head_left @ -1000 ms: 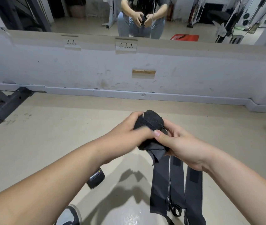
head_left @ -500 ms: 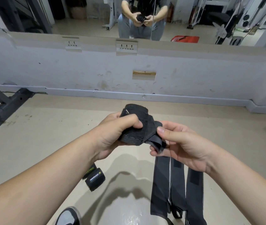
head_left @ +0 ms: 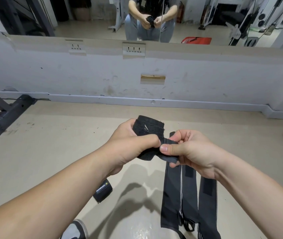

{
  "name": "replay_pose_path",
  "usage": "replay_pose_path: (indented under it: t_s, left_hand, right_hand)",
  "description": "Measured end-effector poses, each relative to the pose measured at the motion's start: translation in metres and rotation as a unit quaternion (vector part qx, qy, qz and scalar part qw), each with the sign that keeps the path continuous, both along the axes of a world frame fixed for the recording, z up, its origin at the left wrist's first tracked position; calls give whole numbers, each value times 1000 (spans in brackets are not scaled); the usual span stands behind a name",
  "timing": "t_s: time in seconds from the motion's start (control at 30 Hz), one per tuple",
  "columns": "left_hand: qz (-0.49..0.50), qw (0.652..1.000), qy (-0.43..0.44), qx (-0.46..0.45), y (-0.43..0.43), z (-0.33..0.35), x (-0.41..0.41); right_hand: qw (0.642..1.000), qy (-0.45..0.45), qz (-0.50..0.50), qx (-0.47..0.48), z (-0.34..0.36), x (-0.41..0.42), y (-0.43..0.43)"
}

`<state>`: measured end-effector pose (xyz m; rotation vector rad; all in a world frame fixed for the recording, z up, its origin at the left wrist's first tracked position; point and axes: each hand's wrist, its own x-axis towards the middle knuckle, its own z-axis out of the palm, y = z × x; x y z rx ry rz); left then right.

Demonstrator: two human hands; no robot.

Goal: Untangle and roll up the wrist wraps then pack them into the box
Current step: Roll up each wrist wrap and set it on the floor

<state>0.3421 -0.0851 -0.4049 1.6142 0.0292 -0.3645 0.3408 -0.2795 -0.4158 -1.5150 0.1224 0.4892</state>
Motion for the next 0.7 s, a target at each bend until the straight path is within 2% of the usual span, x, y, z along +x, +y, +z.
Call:
replay_pose_path:
  t_s: [0.23, 0.37, 0.57, 0.7]
  left_hand:
    - [49, 999, -18, -15, -7, 1, 0]
    - [60, 998, -25, -22, -6, 0, 1]
    - [69, 997, -33, 3, -11, -7, -1]
    - [83, 995, -51, 21, -15, -13, 0]
  right_hand:
    - [995, -87, -35, -34, -3, -1, 3]
    - [992, -102, -62, -45, 0, 0, 2]
    - [979, -132, -92, -122, 0, -1, 7]
    - [976, -139, -111, -122, -2, 0, 5]
